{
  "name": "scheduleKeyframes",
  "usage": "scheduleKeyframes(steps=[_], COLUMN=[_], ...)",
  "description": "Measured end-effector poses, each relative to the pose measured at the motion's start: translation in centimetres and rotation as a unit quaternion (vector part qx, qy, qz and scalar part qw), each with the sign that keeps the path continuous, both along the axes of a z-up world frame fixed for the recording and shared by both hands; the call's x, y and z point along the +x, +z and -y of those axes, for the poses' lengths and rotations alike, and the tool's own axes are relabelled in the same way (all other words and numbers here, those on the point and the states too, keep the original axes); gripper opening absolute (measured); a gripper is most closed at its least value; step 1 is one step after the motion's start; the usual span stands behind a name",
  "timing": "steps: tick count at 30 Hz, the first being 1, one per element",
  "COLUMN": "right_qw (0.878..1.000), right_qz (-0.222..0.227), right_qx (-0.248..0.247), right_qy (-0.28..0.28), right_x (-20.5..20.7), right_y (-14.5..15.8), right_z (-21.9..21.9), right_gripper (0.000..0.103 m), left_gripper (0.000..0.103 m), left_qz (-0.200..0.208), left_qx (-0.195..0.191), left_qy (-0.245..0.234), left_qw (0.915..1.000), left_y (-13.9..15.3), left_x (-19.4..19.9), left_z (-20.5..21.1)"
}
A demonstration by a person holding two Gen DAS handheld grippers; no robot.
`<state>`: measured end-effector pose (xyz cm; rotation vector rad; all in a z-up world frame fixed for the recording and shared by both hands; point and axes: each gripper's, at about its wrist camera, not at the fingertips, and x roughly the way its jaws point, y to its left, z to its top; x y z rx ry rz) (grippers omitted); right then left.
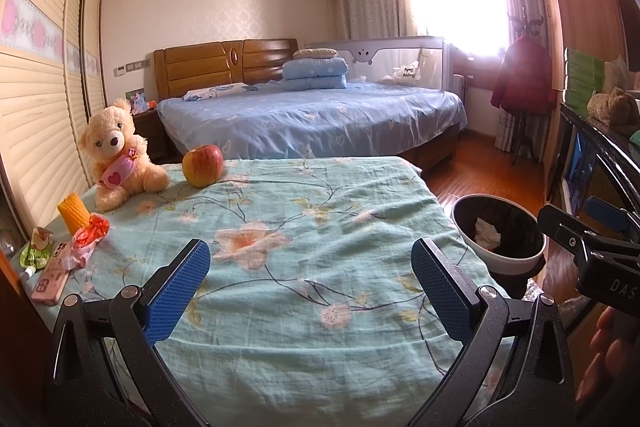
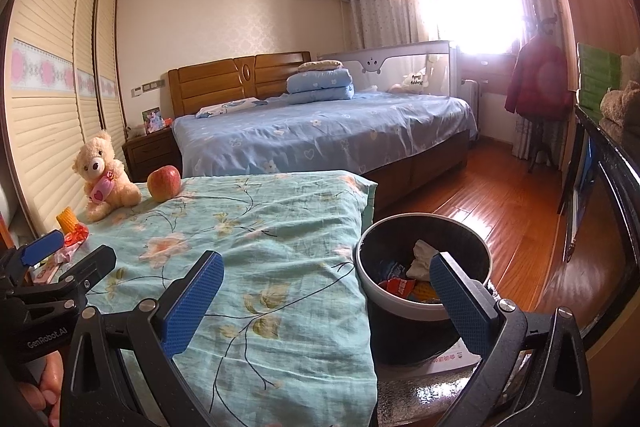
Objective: Collect trash
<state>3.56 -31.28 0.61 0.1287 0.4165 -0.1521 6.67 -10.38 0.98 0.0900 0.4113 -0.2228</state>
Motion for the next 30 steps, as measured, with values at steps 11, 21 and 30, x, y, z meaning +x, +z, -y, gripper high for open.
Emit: scheduleKeyframes(steps=[11, 21, 30], right_qw=[1.0, 1.0, 1.0], right_qz=[-0.001, -0.001, -0.002], right_qx=[0.0, 0.001, 0.001], right_qy=[0.001, 0.001, 0.003], right_x=[0.02, 0.03, 0.04], right_y=[-0.12, -0.2, -0.3], right_z=[0.0, 0.08, 0.11], right_gripper=[0.103, 0.103, 0.103], left_gripper=[0.103, 0.103, 0.103], left_qz=[0.0, 0.0, -0.002], left_qx=[-0.001, 0.0, 0.0], left_qy=[-0.001, -0.001, -0.001], left_qw=[1.0, 1.0, 1.0], left_y=[-0.02, -0.06, -0.05], left_x=[-0.01, -0.04, -0.01], left_z=[-0.01, 0.01, 0.02])
